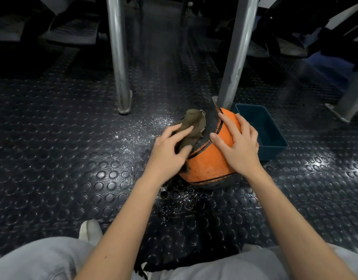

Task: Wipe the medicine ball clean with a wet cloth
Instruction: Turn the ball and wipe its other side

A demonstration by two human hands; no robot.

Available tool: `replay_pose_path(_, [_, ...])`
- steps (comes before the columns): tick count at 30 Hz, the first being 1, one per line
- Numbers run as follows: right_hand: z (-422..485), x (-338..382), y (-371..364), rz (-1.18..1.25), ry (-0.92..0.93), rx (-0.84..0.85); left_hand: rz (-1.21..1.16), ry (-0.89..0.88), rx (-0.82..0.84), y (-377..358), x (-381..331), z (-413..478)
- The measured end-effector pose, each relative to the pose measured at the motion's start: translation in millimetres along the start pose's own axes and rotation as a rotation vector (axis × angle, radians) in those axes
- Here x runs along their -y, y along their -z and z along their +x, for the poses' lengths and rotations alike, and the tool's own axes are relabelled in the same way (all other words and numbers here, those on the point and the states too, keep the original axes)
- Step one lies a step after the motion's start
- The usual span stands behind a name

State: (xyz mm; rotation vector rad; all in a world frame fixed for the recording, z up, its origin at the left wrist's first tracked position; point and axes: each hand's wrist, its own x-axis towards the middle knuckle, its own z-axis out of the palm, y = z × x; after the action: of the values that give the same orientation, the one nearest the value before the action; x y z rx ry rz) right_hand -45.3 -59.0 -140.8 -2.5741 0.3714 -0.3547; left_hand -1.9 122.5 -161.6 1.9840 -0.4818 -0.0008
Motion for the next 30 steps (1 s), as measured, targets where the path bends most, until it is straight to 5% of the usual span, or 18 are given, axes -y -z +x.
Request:
replay_pose_path(7, [-1,1,-1,-0.001,0.005,-0.011,-0.379,0.476,-0.228,-8,25,-3])
replay_pose_path(10, [-1,2,1,0.012,-0.007,0.000,-0.358,0.322,-0.284,-4,7,4])
replay_pose_path(14, [-1,4,1,-0.006,0.004,0.000,-0.208,0.133,-0.093,-7,-8,2])
replay_pose_path(25, [-2,2,1,0.014,0.000,-0.011,-0.296,0.353,-0.283,-9,28,-7])
replay_pose_path(30, [1,2,1,0.006,-0.005,-0.013,-0.195,0.065,-0.209,-8,-2,-5])
